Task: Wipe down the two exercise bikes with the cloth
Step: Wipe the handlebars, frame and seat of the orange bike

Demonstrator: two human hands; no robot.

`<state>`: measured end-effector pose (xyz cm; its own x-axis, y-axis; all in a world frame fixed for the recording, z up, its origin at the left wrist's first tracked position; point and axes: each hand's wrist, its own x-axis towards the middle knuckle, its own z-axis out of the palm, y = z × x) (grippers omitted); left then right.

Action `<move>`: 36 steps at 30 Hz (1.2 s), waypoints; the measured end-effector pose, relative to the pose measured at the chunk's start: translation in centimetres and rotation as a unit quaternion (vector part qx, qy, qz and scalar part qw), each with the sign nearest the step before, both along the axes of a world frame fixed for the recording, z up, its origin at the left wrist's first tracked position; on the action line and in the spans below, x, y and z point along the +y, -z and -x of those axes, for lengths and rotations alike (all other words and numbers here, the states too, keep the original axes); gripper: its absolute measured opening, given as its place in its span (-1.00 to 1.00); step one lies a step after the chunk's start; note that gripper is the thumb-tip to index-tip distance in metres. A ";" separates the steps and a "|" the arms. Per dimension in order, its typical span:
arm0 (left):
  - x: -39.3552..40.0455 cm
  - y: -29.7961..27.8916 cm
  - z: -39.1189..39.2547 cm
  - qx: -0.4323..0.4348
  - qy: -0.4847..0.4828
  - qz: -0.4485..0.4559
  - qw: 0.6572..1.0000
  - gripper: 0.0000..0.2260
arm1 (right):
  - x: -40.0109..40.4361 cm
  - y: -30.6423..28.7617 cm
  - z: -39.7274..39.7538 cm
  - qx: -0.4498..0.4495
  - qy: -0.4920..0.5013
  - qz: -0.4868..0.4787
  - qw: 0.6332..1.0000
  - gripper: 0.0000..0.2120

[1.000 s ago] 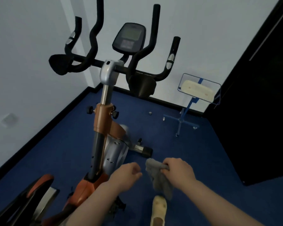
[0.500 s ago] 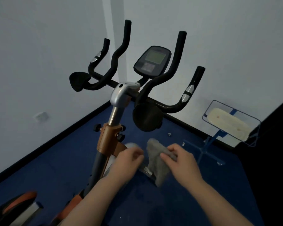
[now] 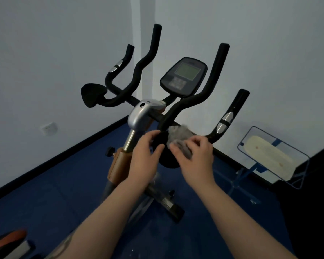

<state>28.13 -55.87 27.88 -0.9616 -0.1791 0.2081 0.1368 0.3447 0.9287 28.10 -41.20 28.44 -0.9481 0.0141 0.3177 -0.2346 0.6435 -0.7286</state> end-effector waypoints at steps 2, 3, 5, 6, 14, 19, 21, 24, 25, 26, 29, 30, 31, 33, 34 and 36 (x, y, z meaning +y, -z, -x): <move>-0.2 1.0 0.1 0.009 0.021 -0.008 1.000 -0.56 | -0.1 0.9 -0.1 0.000 -0.014 0.043 0.999 -0.62; -0.4 1.4 0.1 0.010 0.029 -0.012 0.999 -0.52 | -0.1 1.1 -0.1 -0.005 -0.015 0.080 0.997 -0.67; -0.7 2.0 0.2 0.014 0.039 -0.026 0.999 -0.48 | -0.4 1.2 0.5 -0.006 -0.016 0.104 0.994 -0.84; -0.8 2.4 0.3 0.017 0.045 -0.036 0.998 -0.47 | -0.6 1.1 0.9 -0.001 -0.014 0.086 0.996 -0.86; 0.0 3.6 0.1 0.012 0.046 -0.140 0.989 -0.45 | -0.2 0.5 0.9 -0.082 -0.039 -0.004 0.996 -0.42; 1.3 4.1 -0.6 0.031 -0.029 -0.165 0.985 -0.56 | -0.3 -0.3 2.3 -0.065 -0.069 -0.105 0.990 -0.46; 2.3 4.4 -0.9 0.029 -0.072 -0.177 0.981 -0.64 | 0.2 -1.8 4.9 -0.107 -0.135 -0.074 0.982 -0.54; 4.1 4.6 -1.2 -0.008 -0.130 -0.241 0.962 -0.80 | 1.4 -1.5 4.9 -0.108 -0.187 -0.031 0.976 -0.56; 4.5 4.7 -1.3 -0.018 -0.148 -0.253 0.956 -0.86 | 1.9 -1.1 4.1 -0.092 -0.186 -0.018 0.978 -0.57; 4.8 4.7 -1.4 -0.027 -0.161 -0.254 0.953 -0.91 | 2.4 -1.0 3.4 -0.076 -0.184 -0.011 0.980 -0.57; 5.0 4.8 -1.5 -0.054 -0.172 -0.238 0.954 -0.88 | 2.5 -1.4 5.2 -0.057 -0.203 -0.050 0.976 -0.57; 5.0 4.8 -1.4 -0.060 -0.177 -0.236 0.954 -0.86 | 2.0 -1.9 6.5 -0.059 -0.220 -0.075 0.971 -0.60; 5.0 4.8 -1.3 -0.063 -0.183 -0.236 0.952 -0.85 | 1.3 -2.4 7.4 -0.054 -0.242 -0.101 0.963 -0.61; 5.1 4.7 -1.2 -0.061 -0.194 -0.238 0.950 -0.87 | 0.8 -2.6 8.0 -0.031 -0.284 -0.116 0.951 -0.61; 5.4 4.7 -1.3 -0.059 -0.194 -0.250 0.947 -0.89 | 1.0 -2.3 7.8 -0.028 -0.300 -0.101 0.948 -0.60; 6.4 4.8 -1.7 -0.059 -0.180 -0.306 0.933 -0.88 | 2.2 -1.7 7.2 -0.037 -0.331 -0.069 0.940 -0.57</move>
